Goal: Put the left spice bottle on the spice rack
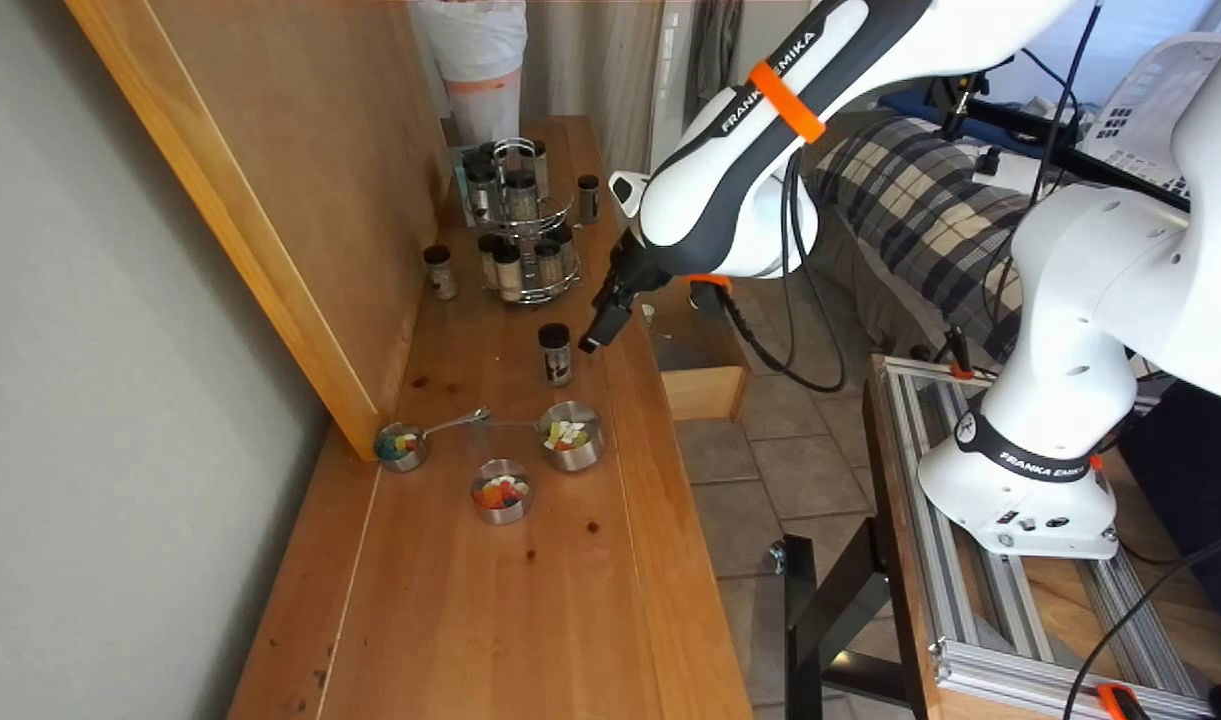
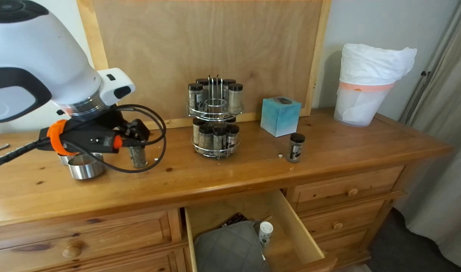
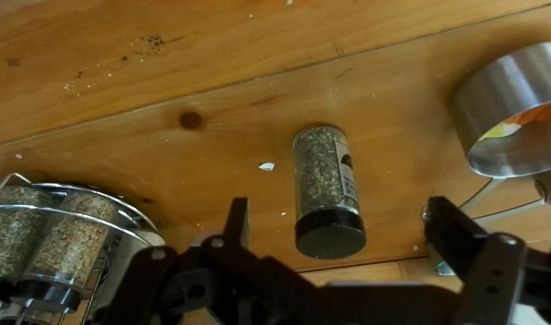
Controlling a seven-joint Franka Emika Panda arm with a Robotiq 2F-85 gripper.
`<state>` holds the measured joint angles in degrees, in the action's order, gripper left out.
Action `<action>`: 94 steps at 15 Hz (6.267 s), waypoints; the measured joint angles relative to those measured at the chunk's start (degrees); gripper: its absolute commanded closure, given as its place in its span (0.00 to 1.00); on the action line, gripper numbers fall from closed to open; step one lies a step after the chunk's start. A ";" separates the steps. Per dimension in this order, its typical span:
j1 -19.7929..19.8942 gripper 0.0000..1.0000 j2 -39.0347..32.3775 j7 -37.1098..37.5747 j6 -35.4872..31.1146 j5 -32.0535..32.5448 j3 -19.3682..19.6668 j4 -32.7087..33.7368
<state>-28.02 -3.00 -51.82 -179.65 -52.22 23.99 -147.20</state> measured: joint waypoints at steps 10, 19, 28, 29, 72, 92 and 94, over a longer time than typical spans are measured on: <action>2.94 0.00 -6.16 -15.77 0.09 -18.79 -4.02 6.27; 6.47 0.00 -13.52 -29.66 1.97 -34.42 -6.89 12.82; 6.49 0.00 -17.19 -39.91 4.14 -44.32 -6.95 15.66; 6.37 0.00 -17.19 -40.40 4.15 -44.65 -6.96 15.67; 14.50 0.77 3.75 -33.71 0.49 -34.86 -12.13 2.50; 24.02 0.77 3.75 -15.19 2.90 -6.16 -12.99 2.09; 25.37 0.77 3.17 -11.16 4.16 1.14 -11.60 2.46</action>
<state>-2.65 0.16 -62.99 -175.48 -51.08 12.39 -144.74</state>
